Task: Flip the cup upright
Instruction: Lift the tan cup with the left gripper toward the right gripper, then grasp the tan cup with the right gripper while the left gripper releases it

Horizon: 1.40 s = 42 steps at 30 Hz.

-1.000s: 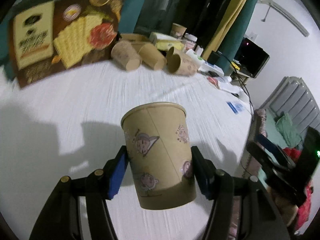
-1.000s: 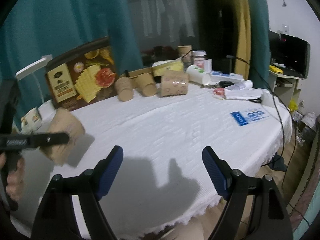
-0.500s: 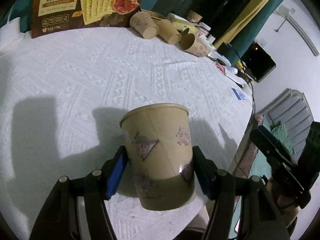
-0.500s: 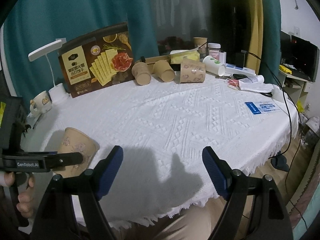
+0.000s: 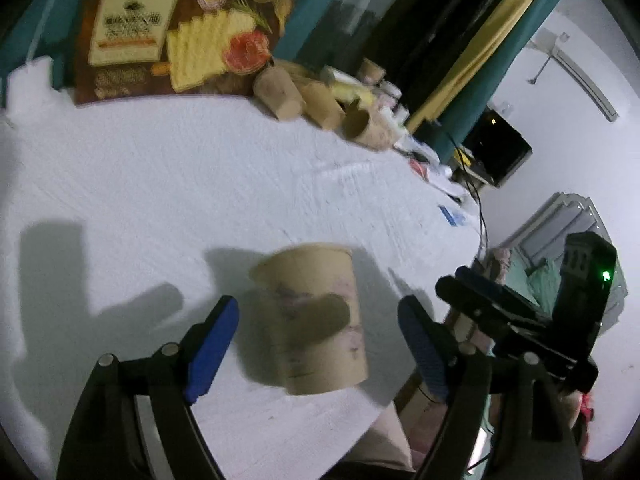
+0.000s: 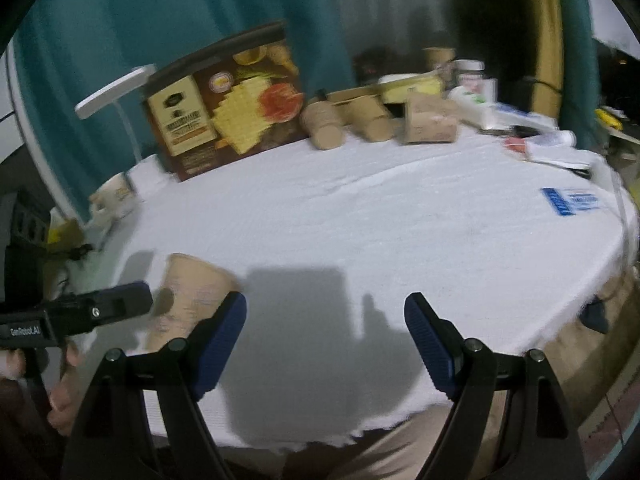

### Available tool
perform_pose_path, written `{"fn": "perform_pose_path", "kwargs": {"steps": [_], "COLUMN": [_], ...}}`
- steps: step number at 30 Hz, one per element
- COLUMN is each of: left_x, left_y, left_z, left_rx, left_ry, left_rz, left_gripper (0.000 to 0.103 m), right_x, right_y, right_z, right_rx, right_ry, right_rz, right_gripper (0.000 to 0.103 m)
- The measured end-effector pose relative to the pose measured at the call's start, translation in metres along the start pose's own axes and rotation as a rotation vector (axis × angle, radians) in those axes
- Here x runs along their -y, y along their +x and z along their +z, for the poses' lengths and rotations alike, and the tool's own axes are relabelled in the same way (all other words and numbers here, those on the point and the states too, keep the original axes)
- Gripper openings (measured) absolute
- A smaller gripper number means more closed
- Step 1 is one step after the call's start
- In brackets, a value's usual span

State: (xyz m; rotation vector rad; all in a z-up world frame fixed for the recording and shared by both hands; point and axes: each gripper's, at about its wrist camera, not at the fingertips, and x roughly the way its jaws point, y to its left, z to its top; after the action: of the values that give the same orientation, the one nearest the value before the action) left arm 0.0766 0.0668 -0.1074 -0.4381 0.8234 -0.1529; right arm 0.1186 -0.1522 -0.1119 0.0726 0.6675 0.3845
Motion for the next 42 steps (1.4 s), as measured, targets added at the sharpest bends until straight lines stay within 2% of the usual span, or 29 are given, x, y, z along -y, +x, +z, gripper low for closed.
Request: {"fn": "perform_pose_path", "kwargs": {"steps": [3,6,11,15,18,25,32,34,35,42], "left_x": [-0.014,-0.032,-0.062,-0.077,-0.083,-0.089,-0.09,-0.09,-0.089,-0.083], "left_y": [-0.021,-0.037,-0.055,-0.067,-0.069,-0.074,-0.074,-0.073,-0.072,-0.069], "left_z": [0.0,-0.005,-0.015,-0.024,-0.027,-0.033,-0.035,-0.034,-0.035,-0.033], "left_rx": [0.053,0.097,0.124,0.147,0.153,0.157,0.163,0.164,0.162,0.17], "left_ry": [0.014,0.02,0.013,0.012,0.028,0.032,0.047,0.055,0.06,0.066], "left_rz": [0.066,0.159,0.258,0.285,0.345,0.316,0.341,0.348,0.349,0.317], "left_gripper": [0.082,0.082,0.082,0.082,0.082,0.082,0.082,0.082,0.082,0.082], "right_x": [-0.025,-0.052,-0.081,-0.085,-0.085,-0.084,-0.089,-0.091,-0.093,-0.101], "right_y": [0.011,0.023,0.043,0.062,0.075,0.093,0.106,0.108,0.107,0.102], "right_z": [0.01,0.018,0.024,0.029,0.032,0.03,0.027,0.025,0.026,0.039], "right_rx": [-0.045,-0.093,-0.162,-0.221,-0.255,-0.322,-0.374,-0.384,-0.388,-0.336], "right_ry": [-0.014,-0.047,-0.073,-0.043,-0.025,0.013,0.015,-0.005,-0.014,-0.07], "right_rz": [0.104,0.15,0.168,0.173,0.171,0.192,0.22,0.235,0.242,0.241], "right_gripper": [0.08,0.08,0.08,0.08,0.08,0.08,0.08,0.067,0.064,0.061]}}
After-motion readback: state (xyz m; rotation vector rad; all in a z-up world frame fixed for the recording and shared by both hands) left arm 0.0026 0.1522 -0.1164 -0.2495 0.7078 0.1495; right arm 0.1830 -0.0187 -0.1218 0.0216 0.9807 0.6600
